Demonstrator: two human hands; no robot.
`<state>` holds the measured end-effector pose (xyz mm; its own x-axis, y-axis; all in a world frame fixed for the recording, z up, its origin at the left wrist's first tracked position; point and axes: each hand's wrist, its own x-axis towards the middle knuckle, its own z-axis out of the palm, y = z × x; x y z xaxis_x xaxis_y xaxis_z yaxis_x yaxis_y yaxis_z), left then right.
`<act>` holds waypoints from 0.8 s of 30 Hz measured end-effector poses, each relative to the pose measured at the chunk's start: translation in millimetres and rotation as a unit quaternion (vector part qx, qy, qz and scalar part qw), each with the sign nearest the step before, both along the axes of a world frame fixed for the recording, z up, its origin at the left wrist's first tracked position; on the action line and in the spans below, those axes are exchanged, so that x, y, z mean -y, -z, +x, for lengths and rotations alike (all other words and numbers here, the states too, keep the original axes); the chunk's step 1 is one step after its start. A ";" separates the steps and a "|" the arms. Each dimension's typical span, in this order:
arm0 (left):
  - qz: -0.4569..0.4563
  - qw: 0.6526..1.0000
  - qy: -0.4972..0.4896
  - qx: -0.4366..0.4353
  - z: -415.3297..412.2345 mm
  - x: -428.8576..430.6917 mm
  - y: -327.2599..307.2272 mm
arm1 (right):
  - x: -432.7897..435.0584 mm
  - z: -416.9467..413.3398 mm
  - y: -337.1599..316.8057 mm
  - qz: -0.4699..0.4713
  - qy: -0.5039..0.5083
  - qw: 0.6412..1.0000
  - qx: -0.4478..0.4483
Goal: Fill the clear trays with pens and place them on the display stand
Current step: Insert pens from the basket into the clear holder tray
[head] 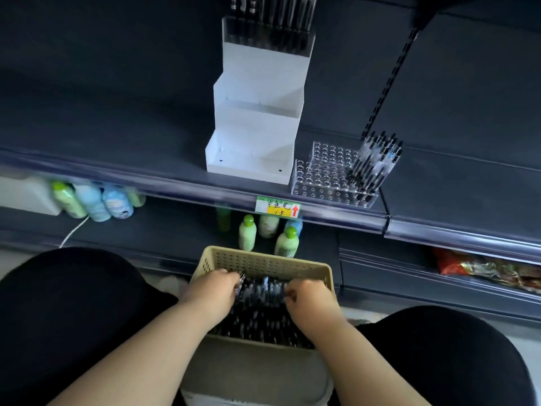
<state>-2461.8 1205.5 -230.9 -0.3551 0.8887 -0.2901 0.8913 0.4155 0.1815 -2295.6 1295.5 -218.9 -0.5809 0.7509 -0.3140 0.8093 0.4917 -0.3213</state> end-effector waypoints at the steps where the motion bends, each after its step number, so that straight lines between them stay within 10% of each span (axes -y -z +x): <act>1: -0.015 1.000 0.001 0.003 0.7 -0.6 6.4 | 1.6 -0.4 7.9 -0.010 0.006 1.000 0.018; 24: -0.091 0.989 -0.072 0.086 28.8 -38.5 70.7 | -13.0 -46.6 58.8 -0.085 0.090 0.978 0.168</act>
<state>-2432.9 1244.0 -301.6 -0.4062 0.7594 -0.5083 0.7828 0.5761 0.2353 -2342.1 1308.6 -277.7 -0.2861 0.7514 -0.5946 0.9519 0.2940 -0.0866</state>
